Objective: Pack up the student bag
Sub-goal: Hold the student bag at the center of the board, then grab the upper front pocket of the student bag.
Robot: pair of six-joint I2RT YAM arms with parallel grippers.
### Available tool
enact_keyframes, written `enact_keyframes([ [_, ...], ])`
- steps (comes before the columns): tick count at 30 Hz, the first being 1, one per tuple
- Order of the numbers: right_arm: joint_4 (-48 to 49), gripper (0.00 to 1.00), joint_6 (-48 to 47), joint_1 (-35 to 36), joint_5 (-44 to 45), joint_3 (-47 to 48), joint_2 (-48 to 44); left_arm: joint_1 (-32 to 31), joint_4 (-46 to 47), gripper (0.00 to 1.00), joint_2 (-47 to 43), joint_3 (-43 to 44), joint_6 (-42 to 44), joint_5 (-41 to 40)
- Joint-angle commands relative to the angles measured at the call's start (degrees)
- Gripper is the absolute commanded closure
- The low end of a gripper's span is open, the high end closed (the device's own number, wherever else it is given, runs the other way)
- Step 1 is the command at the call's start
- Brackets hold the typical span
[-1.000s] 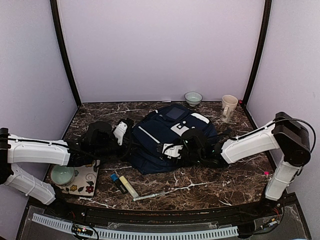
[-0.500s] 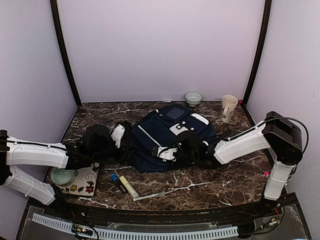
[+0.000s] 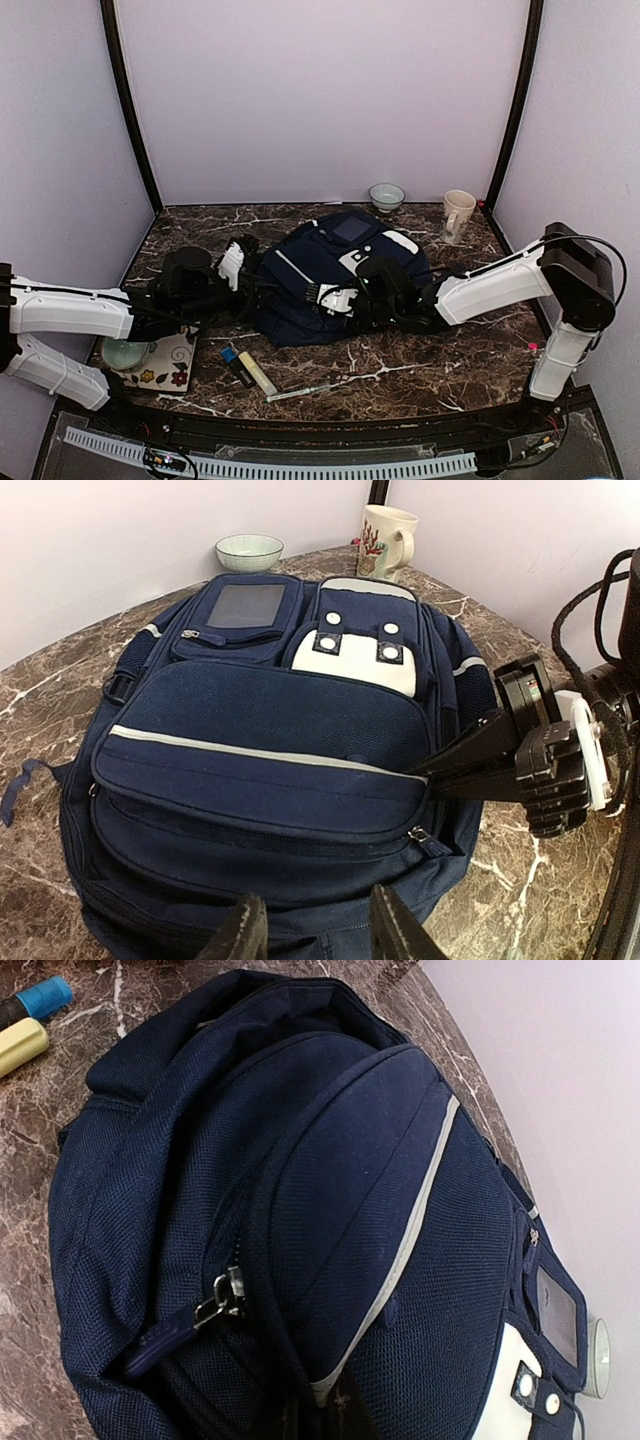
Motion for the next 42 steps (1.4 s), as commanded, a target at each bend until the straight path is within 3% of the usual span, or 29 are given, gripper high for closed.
enact_keyframes([
  [1, 3.8, 1.0, 4.0, -0.1, -4.7, 0.2, -2.0, -0.3, 5.6, 0.63, 2.8, -0.6, -1.3, 2.5],
  [12, 2.7, 1.0, 9.5, -2.3, -7.8, 3.3, -0.6, -4.0, 11.5, 0.55, 12.9, 3.6, -3.8, 3.6],
  [25, 0.5, 1.0, 12.3, -3.6, -8.3, 5.7, 0.5, -9.6, 8.3, 0.55, 22.4, 10.7, -12.0, -9.6],
  [35, -0.5, 1.0, 13.4, -4.0, -9.7, 6.3, 0.0, -12.4, 4.1, 0.54, 28.7, 16.2, -13.1, -17.6],
  [42, -1.6, 1.0, 14.1, -4.1, -10.4, 6.6, -1.0, -13.8, 1.5, 0.64, 32.0, 18.4, -15.2, -23.8],
])
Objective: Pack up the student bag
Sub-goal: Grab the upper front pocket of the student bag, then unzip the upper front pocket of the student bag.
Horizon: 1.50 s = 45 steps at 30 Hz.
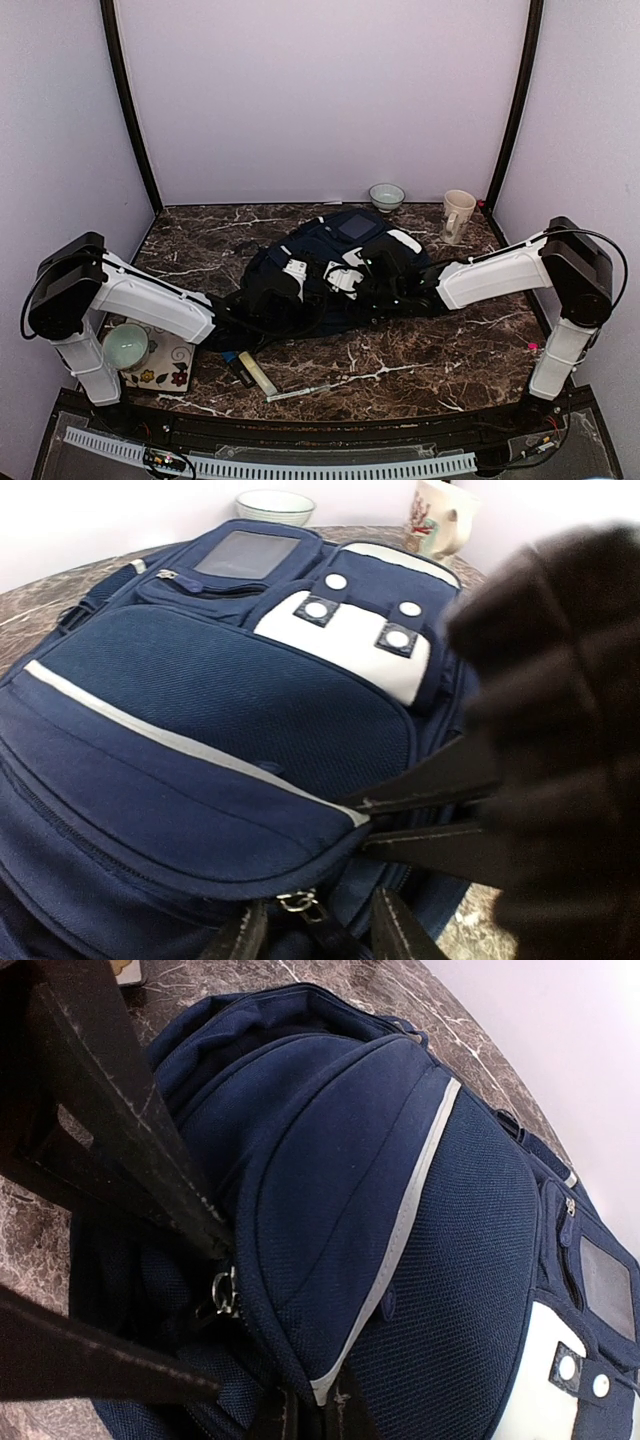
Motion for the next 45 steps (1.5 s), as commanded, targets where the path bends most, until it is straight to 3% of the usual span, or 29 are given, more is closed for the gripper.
enact_keyframes([
  [1, 3.0, 1.0, 2.5, 0.7, -2.8, 2.9, -1.4, -1.2, -5.7, 0.65, 3.5, 2.7, 0.1, -5.7],
  [14, 0.8, 1.0, 3.2, 0.2, -3.0, 4.6, -2.5, -2.0, -7.1, 0.77, 5.9, 3.8, -1.9, -6.6],
  [20, 0.0, 1.0, 4.0, 0.2, -2.9, 5.4, -2.4, -2.1, -6.0, 0.99, 4.7, 3.4, -0.1, -4.6],
  [25, -2.9, 1.0, 5.9, 0.2, -1.2, 8.4, -1.7, -2.1, -5.9, 1.0, 0.6, 2.7, 2.8, 0.6],
  [37, -3.2, 1.0, 7.2, 0.2, -2.2, 7.8, -3.4, -1.6, -17.2, 1.0, -5.9, 5.3, 8.3, 1.4],
  [39, -3.6, 1.0, 7.9, 0.2, -2.1, 8.2, -3.2, -1.6, -18.6, 0.87, -6.3, 5.6, 7.4, 1.4],
  [42, -4.6, 1.0, 8.6, 0.2, -2.1, 9.3, -2.7, -1.6, -18.1, 0.57, -5.7, 5.5, 6.8, 2.3],
  [45, -5.7, 1.0, 9.3, 0.2, -2.3, 10.7, -2.0, -1.6, -17.2, 0.43, -4.3, 5.8, 6.2, 3.1],
])
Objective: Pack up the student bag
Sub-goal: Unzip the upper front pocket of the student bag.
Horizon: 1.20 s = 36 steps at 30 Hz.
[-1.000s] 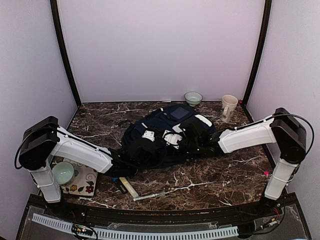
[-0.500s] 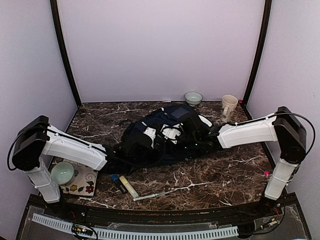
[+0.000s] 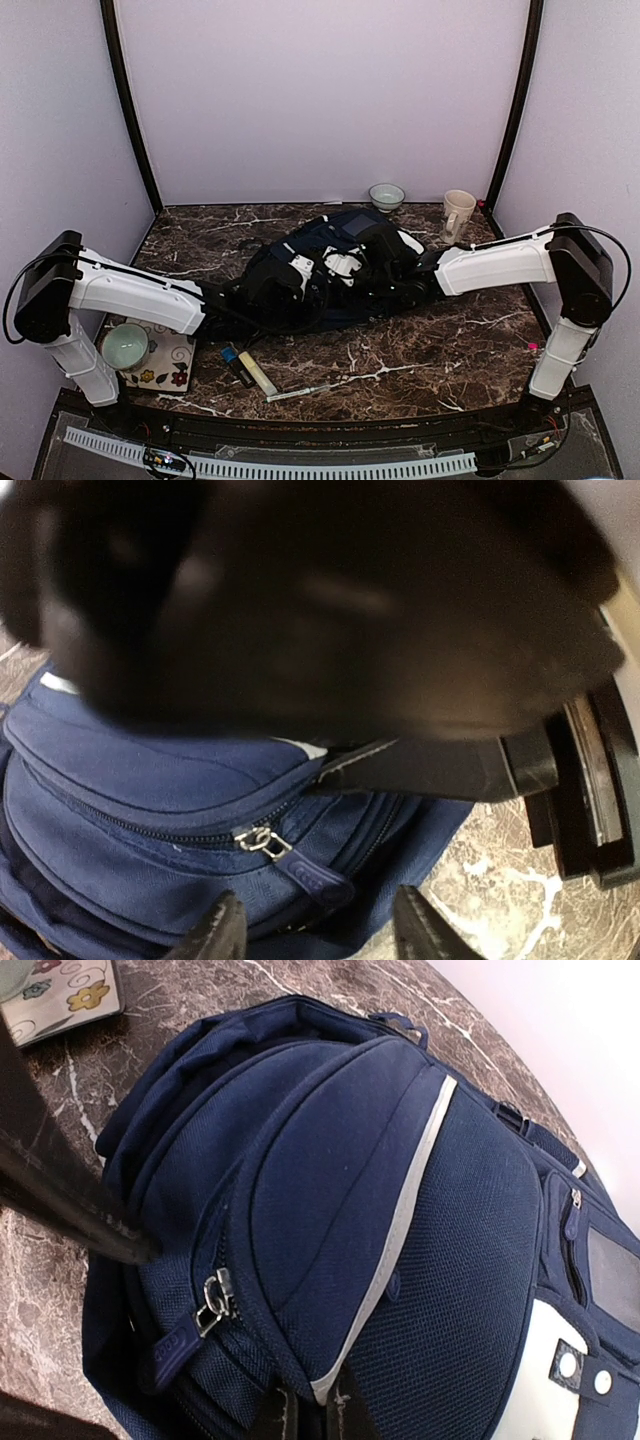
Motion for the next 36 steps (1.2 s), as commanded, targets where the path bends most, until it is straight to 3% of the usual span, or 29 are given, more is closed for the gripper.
enact_keyframes([
  [1, 3.4, 1.0, 3.6, 0.8, -2.1, 4.1, -1.7, -0.3, -1.7, 0.42, 0.3, 1.2, 0.2, 2.9],
  [7, 1.1, 1.0, 4.9, 0.9, -3.1, 7.0, -1.0, -0.3, 0.4, 0.41, 2.7, 1.6, 0.8, 1.3],
  [15, -2.2, 1.0, 7.6, 0.8, -6.7, 8.4, -1.9, -0.7, -2.6, 0.49, 7.0, 5.0, 1.5, -5.3],
  [18, -2.9, 1.0, 8.1, 0.9, -8.4, 8.6, -2.5, -0.8, -3.2, 0.6, 7.2, 5.0, 1.6, -8.2],
  [26, -2.8, 1.0, 8.7, 0.8, -8.1, 7.4, -3.8, -0.9, -5.6, 1.0, 6.3, 5.4, 3.3, -11.9],
  [36, -2.6, 1.0, 8.1, 0.8, -6.8, 5.9, -4.1, 0.3, -5.1, 1.0, -4.4, -0.7, 5.1, -5.8],
])
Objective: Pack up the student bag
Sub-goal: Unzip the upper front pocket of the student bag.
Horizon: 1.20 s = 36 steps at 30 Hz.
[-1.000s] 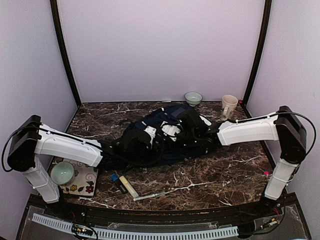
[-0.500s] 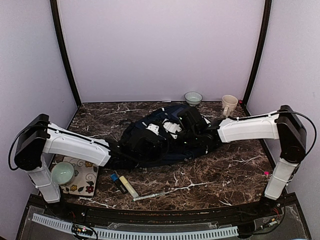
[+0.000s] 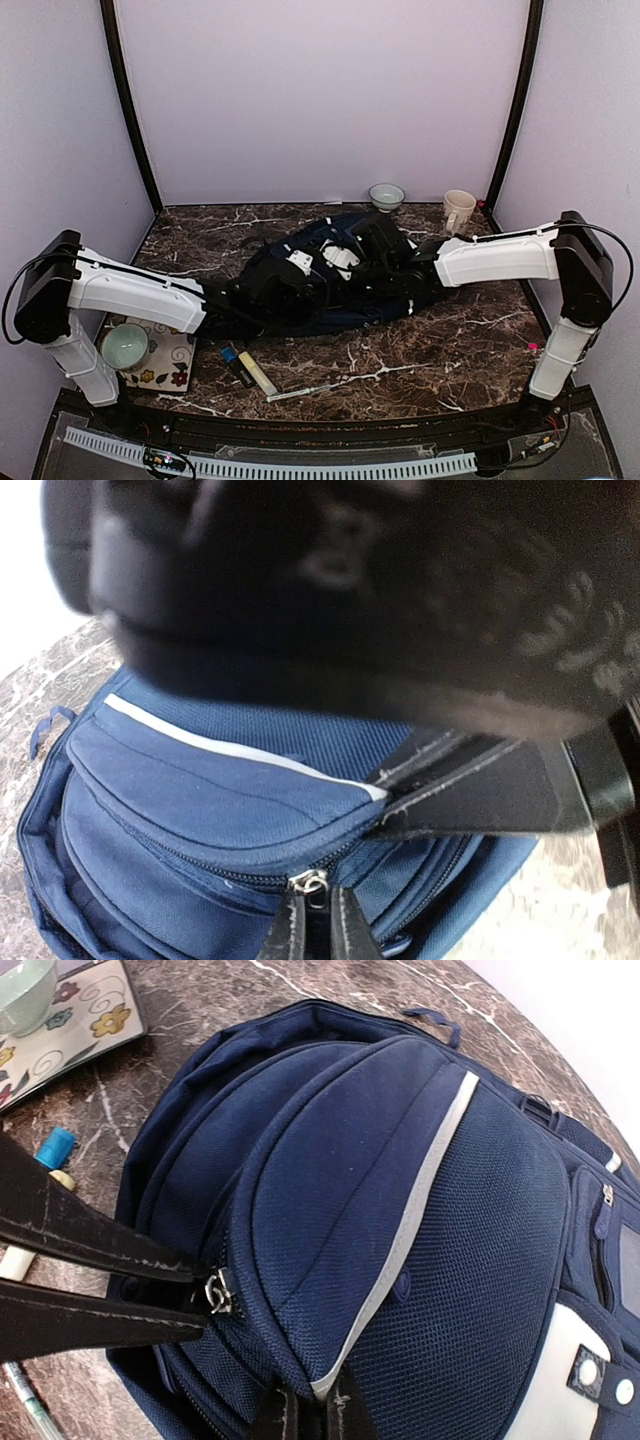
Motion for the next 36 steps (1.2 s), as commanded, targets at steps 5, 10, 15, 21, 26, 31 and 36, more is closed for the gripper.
enact_keyframes([
  [5, 6.9, 1.0, 0.3, 1.1, -3.4, -2.9, -6.0, 4.5, -2.1, 1.0, -8.4, -5.8, 3.3, 8.9],
  [10, 9.9, 1.0, 0.2, 1.1, -3.1, -8.4, -8.7, 7.9, 0.4, 1.0, -11.2, -8.8, 3.6, 15.3],
  [15, 13.8, 1.0, 0.7, 1.1, -3.0, -13.6, -12.2, 10.3, 1.8, 1.0, -13.5, -10.8, 3.9, 18.0],
  [21, 14.4, 1.0, 1.0, 1.1, 1.5, -18.7, -15.8, 11.2, 2.9, 1.0, -13.7, -12.1, 5.3, 20.8],
  [26, 15.7, 1.0, 1.9, 1.2, 3.0, -22.7, -20.0, 11.2, 6.7, 1.0, -13.3, -13.5, 6.1, 30.2],
  [31, 18.0, 0.83, 5.5, 1.9, 0.7, -24.9, -23.0, 10.7, 10.1, 1.0, -11.7, -14.2, 6.2, 35.2],
  [36, 17.0, 0.7, 6.5, 5.5, -1.1, -24.4, -23.4, 8.9, 13.2, 1.0, -8.6, -13.3, 6.4, 38.0],
])
